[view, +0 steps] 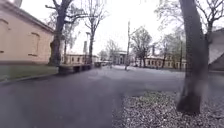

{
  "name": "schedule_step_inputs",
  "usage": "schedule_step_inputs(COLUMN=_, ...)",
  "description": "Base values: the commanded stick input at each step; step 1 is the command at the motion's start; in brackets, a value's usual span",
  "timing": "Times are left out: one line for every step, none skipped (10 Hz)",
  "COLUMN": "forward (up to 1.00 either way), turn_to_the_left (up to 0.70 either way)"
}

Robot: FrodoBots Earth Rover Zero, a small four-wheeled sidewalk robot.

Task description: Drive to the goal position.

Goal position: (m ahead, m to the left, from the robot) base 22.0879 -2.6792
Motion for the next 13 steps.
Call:
schedule_step_inputs(forward=1.00, turn_to_the_left=0.00)
schedule_step_inputs(forward=1.00, turn_to_the_left=0.00)
schedule_step_inputs(forward=1.00, turn_to_the_left=0.00)
schedule_step_inputs(forward=1.00, turn_to_the_left=0.00)
schedule_step_inputs(forward=1.00, turn_to_the_left=0.00)
schedule_step_inputs(forward=1.00, turn_to_the_left=0.00)
schedule_step_inputs(forward=1.00, turn_to_the_left=0.00)
schedule_step_inputs(forward=1.00, turn_to_the_left=0.00)
schedule_step_inputs(forward=1.00, turn_to_the_left=0.00)
schedule_step_inputs(forward=1.00, turn_to_the_left=0.00)
schedule_step_inputs(forward=1.00, turn_to_the_left=0.00)
schedule_step_inputs(forward=1.00, turn_to_the_left=0.00)
schedule_step_inputs(forward=1.00, turn_to_the_left=0.00)
